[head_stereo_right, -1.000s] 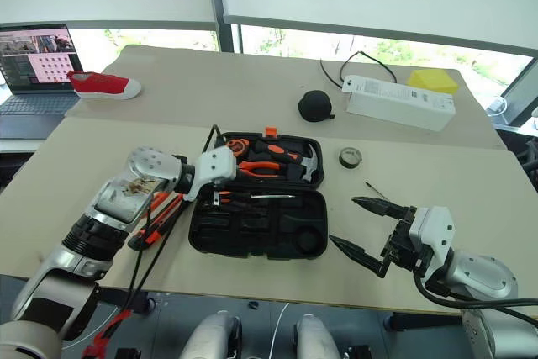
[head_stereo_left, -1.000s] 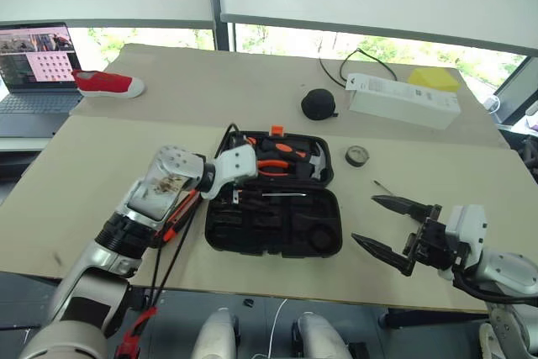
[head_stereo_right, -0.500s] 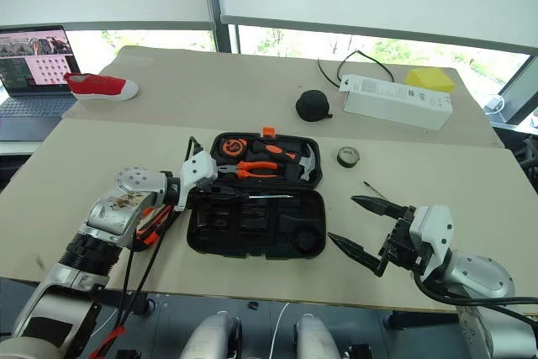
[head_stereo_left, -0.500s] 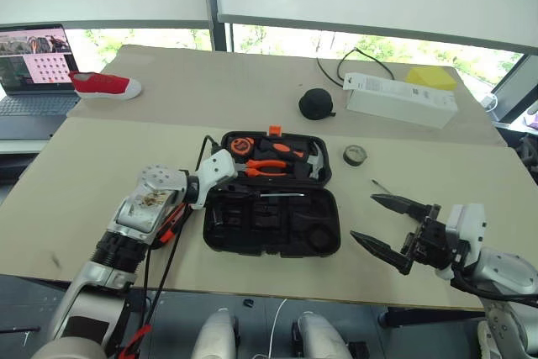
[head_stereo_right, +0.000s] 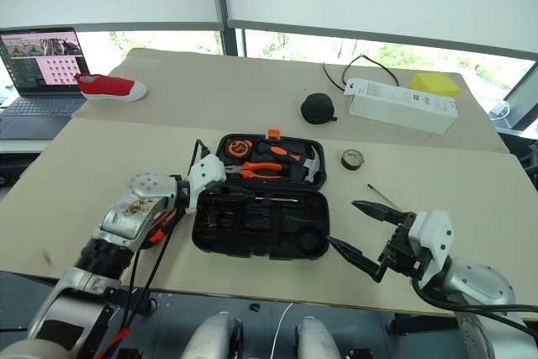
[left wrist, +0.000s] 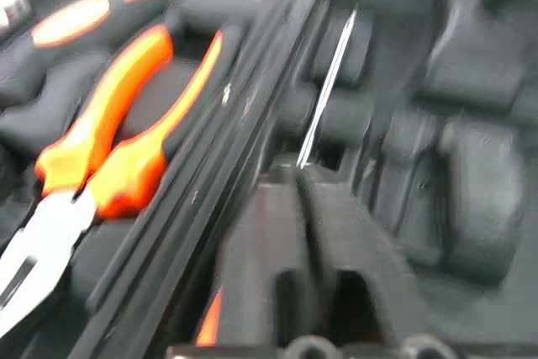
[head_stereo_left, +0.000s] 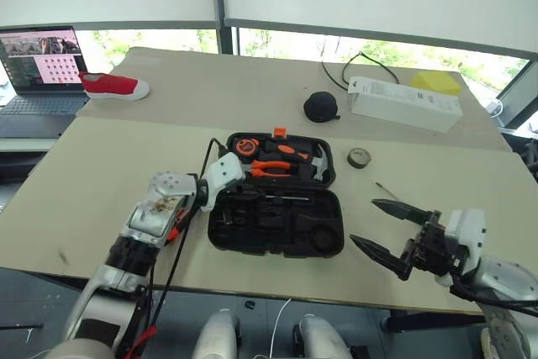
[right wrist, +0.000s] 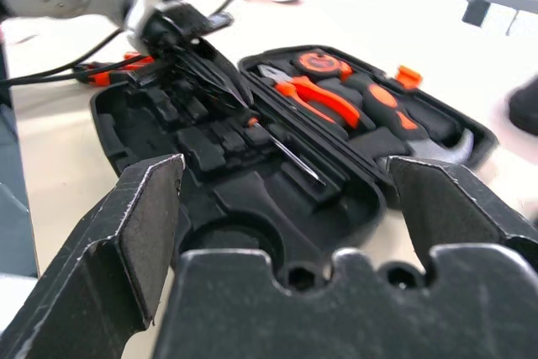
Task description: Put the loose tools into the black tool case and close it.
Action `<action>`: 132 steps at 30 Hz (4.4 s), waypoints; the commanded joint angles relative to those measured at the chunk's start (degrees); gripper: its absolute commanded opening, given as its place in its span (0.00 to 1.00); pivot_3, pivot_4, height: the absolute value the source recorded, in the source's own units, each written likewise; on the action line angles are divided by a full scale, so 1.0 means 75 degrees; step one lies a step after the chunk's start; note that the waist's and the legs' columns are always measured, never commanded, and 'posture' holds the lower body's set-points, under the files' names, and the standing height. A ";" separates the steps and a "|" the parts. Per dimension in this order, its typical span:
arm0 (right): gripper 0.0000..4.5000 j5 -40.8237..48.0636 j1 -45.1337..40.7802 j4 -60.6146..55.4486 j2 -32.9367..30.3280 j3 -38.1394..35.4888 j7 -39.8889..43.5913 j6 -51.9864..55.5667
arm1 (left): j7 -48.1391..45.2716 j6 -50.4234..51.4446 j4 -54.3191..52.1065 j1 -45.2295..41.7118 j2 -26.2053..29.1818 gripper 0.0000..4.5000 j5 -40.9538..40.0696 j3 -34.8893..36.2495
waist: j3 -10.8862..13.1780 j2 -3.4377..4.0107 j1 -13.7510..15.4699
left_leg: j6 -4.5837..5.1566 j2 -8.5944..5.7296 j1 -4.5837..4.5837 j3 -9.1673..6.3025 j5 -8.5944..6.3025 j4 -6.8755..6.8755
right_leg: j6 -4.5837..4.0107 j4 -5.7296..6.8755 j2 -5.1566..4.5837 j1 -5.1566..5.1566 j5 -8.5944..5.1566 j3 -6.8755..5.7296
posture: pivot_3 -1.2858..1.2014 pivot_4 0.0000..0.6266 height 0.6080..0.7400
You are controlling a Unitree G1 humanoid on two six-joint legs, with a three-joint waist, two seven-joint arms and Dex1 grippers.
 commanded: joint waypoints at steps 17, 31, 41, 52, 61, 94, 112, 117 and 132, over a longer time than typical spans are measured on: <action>1.00 -0.1091 0.1342 0.2387 -0.0303 -0.2207 0.0131 -0.1101 | -0.2114 -0.0125 -0.2536 0.4232 0.2143 0.99 -0.3036 0.3355 | -0.0015 0.0058 -0.0263 | -0.0001 0.0006 0.0087 0.0014 -0.0002 -0.0077 | -0.0035 -0.0018 -0.0078 0.0035 -0.0083 0.0030 | 0.52 0.24 1.00; 0.77 -0.2846 -0.3224 0.5306 -0.2874 0.1133 0.0557 0.1979 | -0.1475 0.0466 -0.3868 0.3244 0.1504 1.00 -0.3397 0.1900 | -0.0013 0.0050 -0.0191 | 0.0028 -0.0042 0.0037 0.0039 -0.0001 -0.0095 | 0.0011 -0.0043 -0.0068 0.0006 -0.0041 0.0007 | 0.52 0.24 1.00; 0.22 -0.2159 -0.3819 0.4742 -0.3236 0.0994 0.2445 0.1310 | -0.1348 0.0365 -0.3874 0.3499 0.1681 1.00 -0.3488 0.2331 | -0.0011 0.0056 -0.0195 | 0.0032 -0.0040 0.0032 0.0037 -0.0004 -0.0101 | 0.0028 -0.0078 -0.0078 0.0016 -0.0033 0.0004 | 0.52 0.24 1.00; 0.22 -0.2140 -0.6873 0.1687 -0.1606 0.3810 0.2197 0.3203 | -0.0921 -0.0126 -0.3299 0.4856 0.1499 1.00 -0.3201 0.3442 | 0.0008 0.0052 -0.0425 | 0.0031 -0.0003 0.0043 -0.0003 -0.0005 -0.0103 | 0.0009 -0.0079 -0.0060 0.0007 -0.0017 0.0001 | 0.52 0.24 1.00; 0.22 -0.4138 -0.7918 0.2422 -0.0702 0.6460 0.1669 0.3625 | -0.0485 -0.0466 -0.3856 0.5745 0.1311 1.00 -0.3130 0.3678 | 0.0013 0.0042 -0.0110 | 0.0035 -0.0038 -0.0060 -0.0003 -0.0008 -0.0102 | 0.0027 -0.0078 -0.0111 -0.0094 -0.0002 -0.0015 | 0.52 0.24 1.00; 0.22 -0.4665 -0.8325 0.3040 -0.0630 0.6511 0.2332 0.3839 | -0.0641 -0.0603 -0.3565 0.5605 0.1405 1.00 -0.2956 0.3495 | 0.0001 0.0022 -0.0193 | 0.0036 -0.0028 -0.0038 0.0018 -0.0007 -0.0099 | 0.0019 -0.0076 -0.0094 -0.0082 0.0009 -0.0017 | 0.52 0.24 1.00; 0.47 -0.3097 -0.8028 0.3956 -0.0082 0.4679 0.3055 0.2175 | -0.0567 -0.0653 -0.3674 0.5933 0.1361 1.00 -0.2914 0.3585 | 0.0002 0.0022 -0.0233 | 0.0035 -0.0006 -0.0033 0.0024 -0.0006 -0.0100 | -0.0004 -0.0078 -0.0069 -0.0083 0.0022 -0.0017 | 0.52 0.24 1.00; 0.07 -0.3493 -0.7808 0.4373 0.0617 0.4870 0.2532 0.1284 | -0.0544 -0.0642 -0.3601 0.5853 0.1387 1.00 -0.2886 0.3555 | 0.0003 0.0023 -0.0237 | 0.0035 -0.0007 -0.0035 0.0024 -0.0006 -0.0100 | -0.0004 -0.0073 -0.0065 -0.0088 0.0022 -0.0016 | 0.52 0.24 1.00; 0.01 -0.4215 -0.7439 0.5130 0.1092 0.5442 0.2304 0.0418 | -0.0400 -0.0609 -0.3589 0.5844 0.1435 1.00 -0.2824 0.3625 | 0.0002 0.0022 -0.0216 | 0.0034 -0.0007 -0.0028 0.0037 -0.0006 -0.0100 | -0.0003 -0.0073 -0.0069 -0.0080 0.0023 -0.0017 | 0.52 0.24 1.00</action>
